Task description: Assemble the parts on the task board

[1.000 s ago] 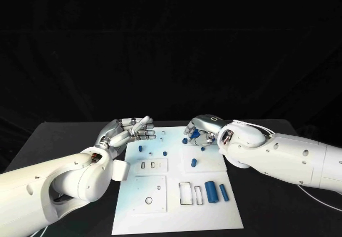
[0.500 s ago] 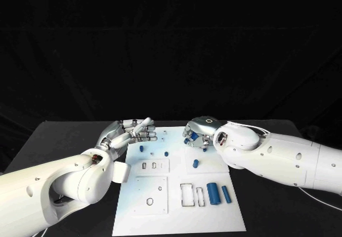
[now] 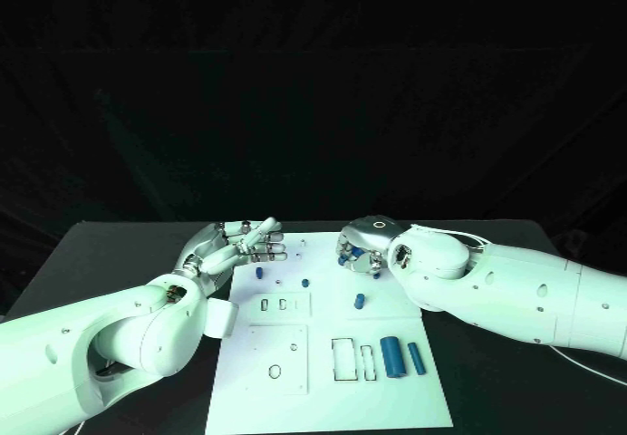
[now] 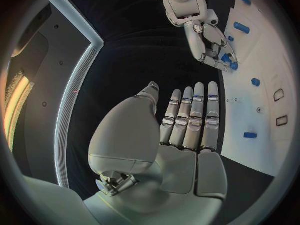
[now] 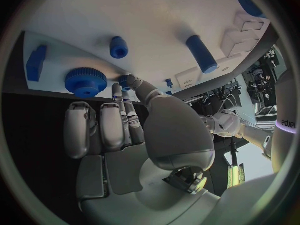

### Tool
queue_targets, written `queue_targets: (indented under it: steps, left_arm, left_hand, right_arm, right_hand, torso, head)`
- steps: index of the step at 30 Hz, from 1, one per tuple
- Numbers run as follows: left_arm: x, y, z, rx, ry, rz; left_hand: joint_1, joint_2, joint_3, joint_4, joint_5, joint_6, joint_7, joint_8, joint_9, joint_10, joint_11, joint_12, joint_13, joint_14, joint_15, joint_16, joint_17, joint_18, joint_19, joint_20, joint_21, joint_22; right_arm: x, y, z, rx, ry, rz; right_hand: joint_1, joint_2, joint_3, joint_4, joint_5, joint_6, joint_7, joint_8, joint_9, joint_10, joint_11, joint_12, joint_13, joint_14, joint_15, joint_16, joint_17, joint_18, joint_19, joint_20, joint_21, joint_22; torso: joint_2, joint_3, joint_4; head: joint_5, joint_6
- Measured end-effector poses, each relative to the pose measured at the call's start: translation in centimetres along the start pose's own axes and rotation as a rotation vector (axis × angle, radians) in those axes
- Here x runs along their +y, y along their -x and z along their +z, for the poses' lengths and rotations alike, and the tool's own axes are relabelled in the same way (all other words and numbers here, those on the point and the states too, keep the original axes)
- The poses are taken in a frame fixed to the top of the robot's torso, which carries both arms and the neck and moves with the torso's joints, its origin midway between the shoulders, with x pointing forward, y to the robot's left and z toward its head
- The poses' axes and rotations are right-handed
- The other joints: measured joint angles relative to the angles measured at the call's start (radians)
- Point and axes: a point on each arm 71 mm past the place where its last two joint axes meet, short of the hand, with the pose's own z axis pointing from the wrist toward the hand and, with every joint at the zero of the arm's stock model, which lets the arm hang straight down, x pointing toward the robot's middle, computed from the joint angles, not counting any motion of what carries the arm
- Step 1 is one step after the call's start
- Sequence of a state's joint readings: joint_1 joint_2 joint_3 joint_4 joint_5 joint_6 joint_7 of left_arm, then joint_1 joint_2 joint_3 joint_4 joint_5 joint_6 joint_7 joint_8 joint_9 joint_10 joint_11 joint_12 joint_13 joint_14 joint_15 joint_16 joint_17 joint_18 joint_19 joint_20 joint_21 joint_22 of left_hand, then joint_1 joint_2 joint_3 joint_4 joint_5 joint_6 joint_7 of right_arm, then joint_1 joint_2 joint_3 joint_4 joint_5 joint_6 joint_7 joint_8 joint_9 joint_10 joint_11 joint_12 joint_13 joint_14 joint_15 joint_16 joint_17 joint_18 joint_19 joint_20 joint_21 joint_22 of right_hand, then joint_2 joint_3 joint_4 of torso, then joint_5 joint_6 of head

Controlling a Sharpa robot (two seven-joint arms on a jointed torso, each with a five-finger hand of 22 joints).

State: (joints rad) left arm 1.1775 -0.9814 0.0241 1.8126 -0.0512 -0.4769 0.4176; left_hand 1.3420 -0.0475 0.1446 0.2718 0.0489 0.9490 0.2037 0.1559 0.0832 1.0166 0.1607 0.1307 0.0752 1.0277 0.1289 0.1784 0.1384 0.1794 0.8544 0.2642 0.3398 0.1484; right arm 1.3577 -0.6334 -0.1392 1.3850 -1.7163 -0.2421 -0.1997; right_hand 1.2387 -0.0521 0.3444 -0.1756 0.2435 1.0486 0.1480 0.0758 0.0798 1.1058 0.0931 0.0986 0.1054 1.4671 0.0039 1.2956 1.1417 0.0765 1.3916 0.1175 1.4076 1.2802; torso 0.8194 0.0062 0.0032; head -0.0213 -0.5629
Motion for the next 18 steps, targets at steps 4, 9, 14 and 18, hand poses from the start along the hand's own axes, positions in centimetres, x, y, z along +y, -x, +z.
queue_targets:
  steps: [4, 9, 14, 18]
  left_arm:
    - [-0.04, 0.00, 0.01, 0.001, 0.000, 0.000]
    - [-0.08, 0.02, 0.02, 0.001, 0.001, 0.000]
    - [-0.12, 0.05, 0.02, 0.002, 0.001, 0.001]
    - [-0.15, 0.08, 0.03, 0.001, 0.003, 0.001]
  left_hand:
    - [0.000, 0.000, 0.000, 0.000, 0.000, 0.000, 0.000, 0.000, -0.001, 0.000, 0.000, -0.004, -0.001, 0.000, 0.000, 0.000, 0.001, 0.000, 0.000, 0.000, 0.000, 0.000]
    - [0.000, 0.000, 0.000, 0.000, 0.000, 0.000, 0.000, 0.000, -0.001, 0.000, 0.000, -0.004, -0.001, 0.000, 0.000, 0.000, 0.001, 0.000, 0.000, 0.000, 0.000, 0.000]
    - [0.000, 0.000, -0.002, 0.002, 0.000, 0.000, 0.000, 0.000, -0.001, -0.002, 0.002, -0.004, -0.001, 0.000, 0.000, 0.000, 0.001, 0.000, 0.000, 0.000, 0.000, 0.000]
    - [0.000, 0.000, -0.003, 0.003, 0.000, 0.000, 0.000, -0.004, -0.001, -0.004, 0.003, -0.004, -0.001, 0.000, 0.000, -0.001, 0.001, 0.000, 0.000, 0.000, 0.000, 0.000]
  right_arm:
    - [0.12, 0.03, 0.14, 0.004, -0.001, -0.009]
    - [0.10, 0.11, 0.25, 0.004, -0.003, -0.013]
    - [0.09, 0.26, 0.30, 0.000, -0.005, -0.013]
    - [0.12, 0.37, 0.30, -0.008, -0.004, -0.011]
  right_hand:
    - [0.000, 0.000, 0.007, 0.007, -0.007, 0.008, 0.000, 0.000, 0.002, 0.000, 0.000, 0.006, 0.003, 0.000, 0.000, 0.006, 0.004, 0.000, 0.007, 0.000, 0.009, 0.014]
    - [0.000, 0.000, 0.018, 0.018, -0.014, 0.026, -0.004, 0.007, 0.005, 0.021, -0.008, 0.014, 0.007, 0.000, 0.000, 0.013, 0.010, -0.016, 0.017, -0.002, 0.022, 0.028]
    - [0.000, 0.001, 0.028, 0.034, -0.030, 0.055, -0.015, 0.020, 0.012, 0.053, -0.020, 0.033, 0.016, 0.000, 0.000, 0.023, 0.015, -0.016, 0.041, -0.009, 0.044, 0.028]
    - [0.011, 0.012, 0.039, 0.045, -0.070, 0.087, -0.029, 0.036, 0.021, 0.080, -0.034, 0.045, 0.024, -0.001, -0.012, 0.028, 0.016, -0.016, 0.052, -0.020, 0.058, 0.028]
  torso:
    - [0.002, 0.0001, 0.0012]
    - [0.004, 0.0001, 0.0020]
    - [0.006, -0.0003, 0.0020]
    - [0.007, -0.0005, 0.0020]
  head:
    - [0.000, 0.001]
    - [0.000, 0.001]
    - [0.000, 0.000]
    - [0.000, 0.001]
